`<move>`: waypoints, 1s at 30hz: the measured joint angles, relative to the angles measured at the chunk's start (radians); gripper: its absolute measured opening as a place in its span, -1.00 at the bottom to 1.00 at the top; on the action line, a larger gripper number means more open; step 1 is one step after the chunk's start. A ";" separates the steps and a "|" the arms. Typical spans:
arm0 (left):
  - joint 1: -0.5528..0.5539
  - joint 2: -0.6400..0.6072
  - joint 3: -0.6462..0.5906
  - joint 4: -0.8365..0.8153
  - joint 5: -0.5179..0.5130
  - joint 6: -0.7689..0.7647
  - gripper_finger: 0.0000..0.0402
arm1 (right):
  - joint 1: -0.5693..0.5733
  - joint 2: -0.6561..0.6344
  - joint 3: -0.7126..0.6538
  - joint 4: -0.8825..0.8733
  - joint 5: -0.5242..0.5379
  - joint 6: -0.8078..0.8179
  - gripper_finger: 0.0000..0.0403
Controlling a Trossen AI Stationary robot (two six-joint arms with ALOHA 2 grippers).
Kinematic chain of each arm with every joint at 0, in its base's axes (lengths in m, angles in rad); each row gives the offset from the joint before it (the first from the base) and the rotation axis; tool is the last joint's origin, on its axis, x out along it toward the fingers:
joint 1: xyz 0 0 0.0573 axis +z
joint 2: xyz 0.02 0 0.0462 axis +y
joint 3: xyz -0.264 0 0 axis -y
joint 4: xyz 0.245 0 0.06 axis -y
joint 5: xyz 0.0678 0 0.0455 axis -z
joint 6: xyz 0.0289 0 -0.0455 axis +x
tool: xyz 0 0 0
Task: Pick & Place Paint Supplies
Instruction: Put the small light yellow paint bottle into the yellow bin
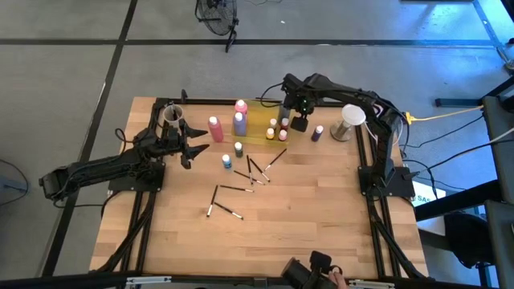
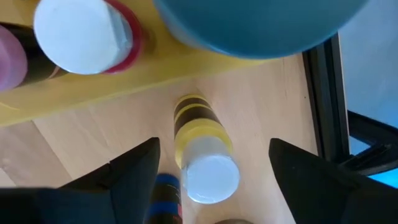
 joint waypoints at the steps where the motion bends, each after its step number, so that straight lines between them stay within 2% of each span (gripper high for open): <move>1: 0.000 0.000 0.000 0.000 0.000 0.000 0.24 | -0.003 0.000 0.000 -0.003 0.000 0.004 0.50; 13: 0.000 0.000 0.000 0.000 0.000 0.000 0.24 | -0.018 0.000 0.000 -0.007 -0.011 0.023 0.47; 30: 0.000 0.000 0.000 0.000 0.000 0.000 0.24 | -0.019 0.001 -0.001 -0.012 -0.057 0.018 -0.13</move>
